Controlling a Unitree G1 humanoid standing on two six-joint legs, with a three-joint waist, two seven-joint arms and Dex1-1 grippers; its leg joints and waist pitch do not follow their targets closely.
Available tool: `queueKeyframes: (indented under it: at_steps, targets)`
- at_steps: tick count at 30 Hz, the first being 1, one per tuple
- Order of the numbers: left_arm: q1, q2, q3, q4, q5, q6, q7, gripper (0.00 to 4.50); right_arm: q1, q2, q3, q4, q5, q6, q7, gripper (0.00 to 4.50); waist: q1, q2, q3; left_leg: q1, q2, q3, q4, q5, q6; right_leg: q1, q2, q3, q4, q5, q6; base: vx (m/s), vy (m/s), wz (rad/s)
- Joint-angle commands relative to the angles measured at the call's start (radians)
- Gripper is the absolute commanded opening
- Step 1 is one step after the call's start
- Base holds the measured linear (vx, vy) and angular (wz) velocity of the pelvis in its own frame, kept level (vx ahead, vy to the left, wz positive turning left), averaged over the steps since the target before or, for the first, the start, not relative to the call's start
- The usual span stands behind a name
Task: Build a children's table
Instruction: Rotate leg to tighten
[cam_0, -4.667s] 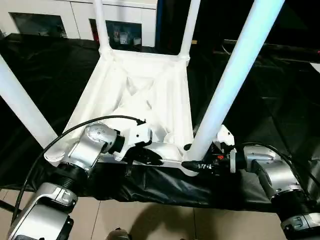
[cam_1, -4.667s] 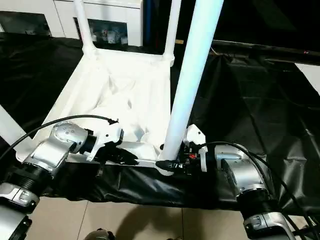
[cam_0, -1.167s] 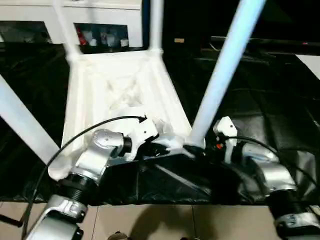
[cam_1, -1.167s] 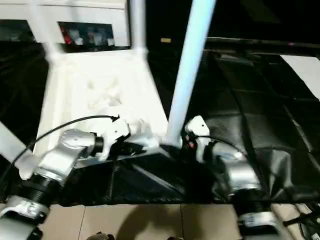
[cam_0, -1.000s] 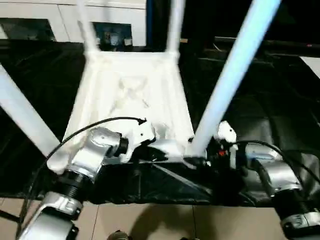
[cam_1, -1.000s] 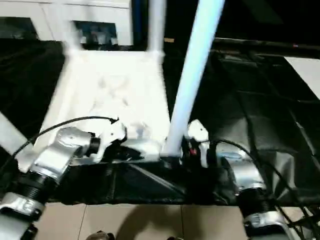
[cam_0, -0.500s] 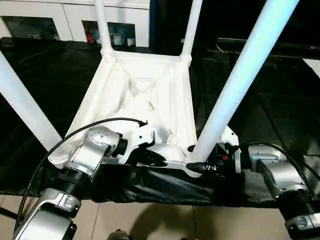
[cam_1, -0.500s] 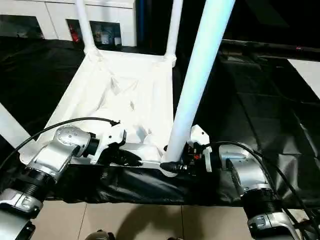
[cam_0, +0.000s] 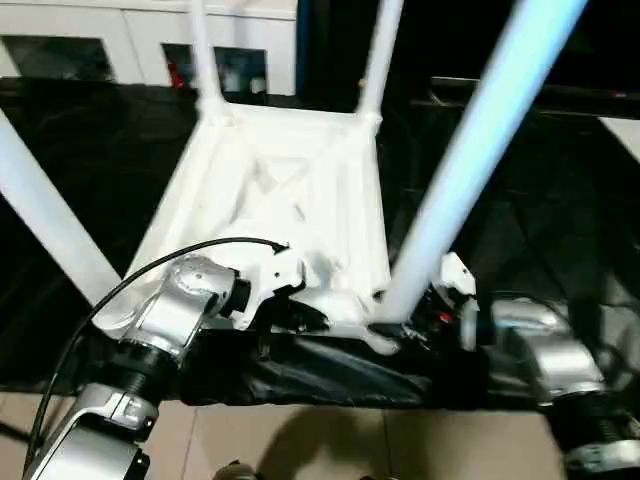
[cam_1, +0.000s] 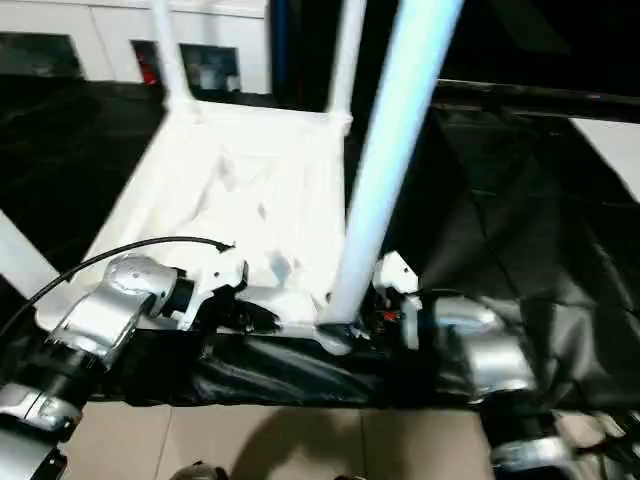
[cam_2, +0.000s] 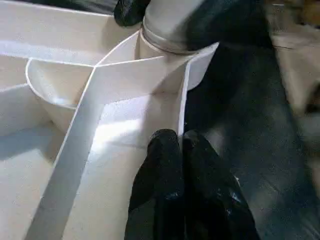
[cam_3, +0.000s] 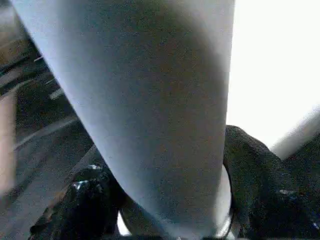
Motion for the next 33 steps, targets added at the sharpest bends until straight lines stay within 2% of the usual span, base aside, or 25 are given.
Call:
queueKeyframes:
  at_steps: [1, 2, 3, 4, 5, 7, 8, 9, 10, 13, 14, 15, 17, 18, 19, 21, 24, 26, 27, 28, 33]
  targets:
    - [0.002, -0.109, -0.024, 0.01, -0.022, 0.013, 0.123, 0.0, -0.015, 0.111, 0.077, 0.069, -0.029, 0.008, -0.112, 2.54, 0.001, -0.009, -0.033, -0.006, 0.039, -0.021, -0.076, -0.302, 0.019, 0.036, -0.076, 0.041, -0.094, -0.545, -0.126, -0.054, 0.007, -0.09]
    - [0.002, -0.112, -0.024, 0.01, -0.02, 0.015, 0.128, 0.0, -0.017, 0.115, 0.077, 0.074, -0.032, 0.007, -0.123, 2.54, -0.008, -0.008, -0.034, -0.004, 0.038, -0.024, -0.076, -0.322, 0.009, 0.034, -0.079, 0.04, -0.101, -0.59, -0.109, -0.05, 0.012, -0.07]
    - [0.0, -0.138, -0.021, 0.005, -0.007, 0.025, 0.177, 0.0, -0.036, 0.148, 0.07, 0.11, -0.059, -0.004, -0.214, 2.54, -0.011, -0.003, -0.034, 0.001, 0.038, -0.025, -0.076, -0.336, 0.011, 0.031, -0.079, 0.04, -0.106, -0.609, -0.1, -0.05, 0.012, -0.07]
    - [0.0, -0.153, -0.019, -0.001, 0.0, 0.032, 0.203, 0.0, -0.045, 0.165, 0.067, 0.127, -0.073, -0.012, -0.262, 2.54, -0.017, -0.004, -0.032, 0.0, 0.038, -0.026, -0.077, -0.348, 0.009, 0.029, -0.077, 0.039, -0.109, -0.614, -0.096, 0.0, 0.0, 0.0]
    - [0.005, -0.172, -0.02, -0.015, 0.004, 0.045, 0.228, 0.0, -0.061, 0.189, 0.059, 0.152, -0.082, -0.019, -0.32, 2.53, -0.017, -0.001, -0.033, 0.001, 0.037, -0.028, -0.077, -0.353, 0.007, 0.03, -0.077, 0.037, -0.109, -0.619, -0.093, 0.0, 0.0, 0.0]
    - [0.009, -0.189, -0.021, -0.027, 0.008, 0.053, 0.254, 0.0, -0.076, 0.211, 0.051, 0.174, -0.096, -0.025, -0.379, 2.53, -0.023, -0.003, -0.031, 0.004, 0.035, -0.028, -0.077, -0.382, 0.008, 0.022, -0.076, 0.037, -0.115, -0.639, -0.085, 0.0, 0.0, 0.0]
    - [0.017, -0.219, -0.024, -0.043, 0.024, 0.067, 0.316, 0.0, -0.109, 0.252, 0.037, 0.225, -0.133, -0.047, -0.513, 2.53, -0.027, -0.002, -0.03, 0.005, 0.035, -0.029, -0.078, -0.394, 0.005, 0.019, -0.076, 0.037, -0.115, -0.644, -0.085, 0.0, 0.0, 0.0]
    - [0.024, -0.233, -0.029, -0.054, 0.033, 0.072, 0.34, 0.0, -0.124, 0.27, 0.038, 0.251, -0.151, -0.068, -0.563, 2.53, -0.033, -0.006, -0.028, 0.002, 0.031, -0.032, -0.078, -0.409, 0.008, 0.021, -0.076, 0.032, -0.119, -0.672, -0.073, 0.0, 0.0, 0.0]
    - [0.027, -0.24, -0.031, -0.058, 0.037, 0.074, 0.351, 0.0, -0.13, 0.278, 0.038, 0.263, -0.159, -0.078, -0.585, 2.53, -0.034, -0.005, -0.029, 0.003, 0.033, -0.033, -0.078, -0.413, 0.007, 0.02, -0.08, 0.033, -0.118, -0.679, -0.072, 0.0, 0.0, 0.0]
    - [0.042, -0.257, -0.041, -0.079, 0.036, 0.085, 0.354, 0.0, -0.142, 0.296, 0.031, 0.284, -0.162, -0.105, -0.615, 2.53, -0.038, -0.003, -0.03, 0.004, 0.03, -0.032, -0.077, -0.417, 0.023, 0.016, -0.077, 0.037, -0.121, -0.667, -0.064, 0.0, 0.0, 0.0]
    - [0.049, -0.256, -0.047, -0.086, 0.033, 0.086, 0.346, 0.0, -0.142, 0.294, 0.035, 0.285, -0.159, -0.113, -0.598, 3.09, -0.036, -0.005, -0.031, 0.001, 0.032, -0.03, -0.077, -0.402, 0.034, 0.017, -0.077, 0.04, -0.117, -0.633, -0.07, 0.0, 0.0, 0.0]
    - [0.061, -0.252, -0.055, -0.094, 0.028, 0.08, 0.327, 0.0, -0.14, 0.292, 0.028, 0.281, -0.142, -0.119, -0.571, 3.23, -0.036, -0.005, -0.032, -0.001, 0.033, -0.029, -0.078, -0.394, 0.039, 0.017, -0.076, 0.042, -0.115, -0.613, -0.076, 0.0, 0.0, 0.0]
    - [0.069, -0.24, -0.064, -0.093, 0.029, 0.057, 0.307, 0.0, -0.134, 0.285, 0.024, 0.267, -0.125, -0.113, -0.533, 3.22, -0.036, -0.004, -0.033, -0.006, 0.034, -0.026, -0.079, -0.37, 0.047, 0.021, -0.072, 0.044, -0.108, -0.555, -0.092, 0.0, 0.0, 0.0]
    - [0.078, -0.224, -0.073, -0.094, 0.027, 0.037, 0.286, 0.0, -0.13, 0.277, 0.021, 0.257, -0.11, -0.105, -0.497, 3.25, -0.032, -0.003, -0.036, -0.003, 0.035, -0.022, -0.077, -0.347, 0.053, 0.019, -0.071, 0.047, -0.104, -0.503, -0.108, 0.0, 0.0, 0.0]
    - [0.081, -0.217, -0.075, -0.096, 0.024, 0.035, 0.275, 0.0, -0.128, 0.273, 0.02, 0.251, -0.103, -0.097, -0.481, 3.54, -0.031, -0.003, -0.036, -0.007, 0.036, -0.02, -0.076, -0.326, 0.062, 0.023, -0.069, 0.048, -0.097, -0.449, -0.124, 0.0, 0.0, 0.0]
    - [0.09, -0.201, -0.079, -0.109, 0.009, 0.029, 0.238, 0.0, -0.125, 0.256, 0.021, 0.244, -0.089, -0.085, -0.447, 3.64, -0.027, -0.004, -0.041, -0.008, 0.036, -0.016, -0.073, -0.288, 0.073, 0.029, -0.068, 0.049, -0.087, -0.372, -0.149, 0.051, -0.007, 0.06]
    - [0.095, -0.168, -0.084, -0.127, -0.017, 0.025, 0.166, 0.0, -0.103, 0.205, 0.054, 0.208, -0.075, -0.096, -0.319, 3.69, -0.022, -0.005, -0.044, -0.004, 0.035, -0.007, -0.065, -0.231, 0.104, 0.03, -0.066, 0.051, -0.078, -0.268, -0.192, 0.053, -0.022, 0.09]
    - [0.088, -0.148, -0.074, -0.125, -0.026, 0.024, 0.137, 0.0, -0.079, 0.161, 0.092, 0.168, -0.07, -0.109, -0.205, 3.69, -0.017, -0.006, -0.048, -0.011, 0.033, -0.007, -0.061, -0.18, 0.123, 0.042, -0.065, 0.047, -0.071, -0.227, -0.2, 0.0, 0.0, 0.0]
    - [0.085, -0.142, -0.07, -0.122, -0.028, 0.023, 0.128, 0.0, -0.072, 0.147, 0.101, 0.154, -0.07, -0.111, -0.167, 3.69, -0.01, -0.005, -0.049, -0.01, 0.034, -0.005, -0.059, -0.149, 0.137, 0.041, -0.065, 0.047, -0.066, -0.185, -0.211, 0.0, 0.0, 0.0]
    - [0.082, -0.138, -0.067, -0.121, -0.029, 0.023, 0.123, 0.0, -0.068, 0.139, 0.106, 0.147, -0.07, -0.113, -0.145, 3.69, -0.009, -0.005, -0.049, -0.013, 0.034, -0.005, -0.059, -0.142, 0.138, 0.044, -0.064, 0.046, -0.065, -0.179, -0.211, 0.0, 0.0, 0.0]
    - [0.04, -0.082, -0.04, -0.086, -0.048, 0.032, 0.029, 0.0, -0.029, 0.021, 0.167, 0.044, -0.034, -0.094, 0.139, 3.69, 0.0, -0.006, -0.049, -0.007, 0.036, -0.004, -0.057, -0.151, 0.142, 0.046, -0.06, 0.043, -0.065, -0.196, -0.218, 0.0, 0.0, 0.0]
